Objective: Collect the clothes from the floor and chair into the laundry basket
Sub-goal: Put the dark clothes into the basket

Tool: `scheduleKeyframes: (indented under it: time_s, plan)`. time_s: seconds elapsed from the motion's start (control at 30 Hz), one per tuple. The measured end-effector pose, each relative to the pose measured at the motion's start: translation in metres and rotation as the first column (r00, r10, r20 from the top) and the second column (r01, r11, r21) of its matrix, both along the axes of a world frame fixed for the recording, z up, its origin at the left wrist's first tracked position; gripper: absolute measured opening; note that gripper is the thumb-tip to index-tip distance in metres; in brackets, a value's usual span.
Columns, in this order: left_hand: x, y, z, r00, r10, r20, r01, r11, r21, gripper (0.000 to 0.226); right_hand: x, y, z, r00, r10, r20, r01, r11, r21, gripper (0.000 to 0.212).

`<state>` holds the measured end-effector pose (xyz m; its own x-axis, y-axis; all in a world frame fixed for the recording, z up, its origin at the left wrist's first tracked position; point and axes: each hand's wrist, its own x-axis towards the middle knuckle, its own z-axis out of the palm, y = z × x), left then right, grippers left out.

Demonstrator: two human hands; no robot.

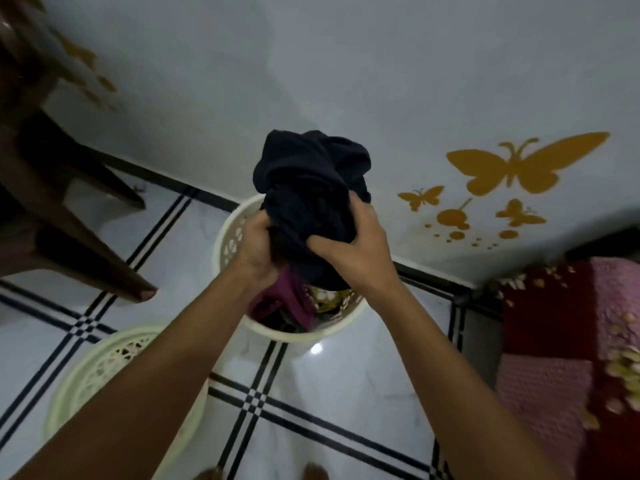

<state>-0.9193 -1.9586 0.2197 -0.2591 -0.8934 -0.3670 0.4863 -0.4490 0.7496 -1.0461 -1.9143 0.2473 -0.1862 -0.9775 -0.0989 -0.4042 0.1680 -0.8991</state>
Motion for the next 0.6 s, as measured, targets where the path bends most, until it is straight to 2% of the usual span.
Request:
scheduleKeyframes:
  time_s: [0.07, 0.13, 0.2, 0.27, 0.33, 0.4, 0.5, 0.6]
  plan:
    - [-0.017, -0.004, -0.014, 1.0, -0.012, 0.006, 0.012, 0.999, 0.037, 0.046, -0.012, -0.008, -0.023, 1.0, -0.02, -0.017, 0.021, 0.999, 0.031, 0.069]
    - [-0.023, -0.012, -0.036, 0.997, -0.017, 0.081, 0.009, 0.995, 0.095, 0.038, -0.016, -0.019, -0.053, 0.999, -0.039, 0.028, 0.036, 0.996, 0.088, 0.066]
    - [-0.018, -0.02, -0.058, 0.969, -0.011, 0.246, -0.019, 0.993, 0.119, 0.03, -0.013, -0.025, -0.078, 0.995, -0.046, 0.085, 0.035, 0.991, 0.128, 0.059]
    - [-0.006, -0.033, -0.086, 0.872, -0.028, 0.489, -0.011, 0.997, 0.076, 0.024, -0.008, -0.032, -0.1, 0.984, -0.07, 0.166, 0.043, 0.986, 0.163, 0.053]
    - [0.01, -0.044, -0.108, 0.695, -0.025, 0.718, 0.093, 0.994, -0.055, 0.019, 0.0, -0.04, -0.119, 0.979, -0.099, 0.18, 0.061, 0.976, 0.208, 0.055]
    - [0.029, -0.054, -0.126, 0.452, -0.011, 0.892, 0.335, 0.929, -0.159, 0.026, 0.01, -0.045, -0.134, 0.984, -0.146, 0.099, 0.117, 0.962, 0.247, 0.055]
    - [0.051, -0.07, -0.144, 0.135, 0.03, 0.99, 0.685, 0.719, -0.115, 0.048, 0.029, -0.05, -0.149, 0.986, -0.163, -0.036, 0.167, 0.959, 0.23, 0.047]
    - [0.058, -0.079, -0.151, -0.188, 0.131, 0.973, 0.9, 0.419, 0.118, 0.051, 0.051, -0.05, -0.159, 0.986, -0.121, -0.117, 0.152, 0.941, 0.301, 0.051]
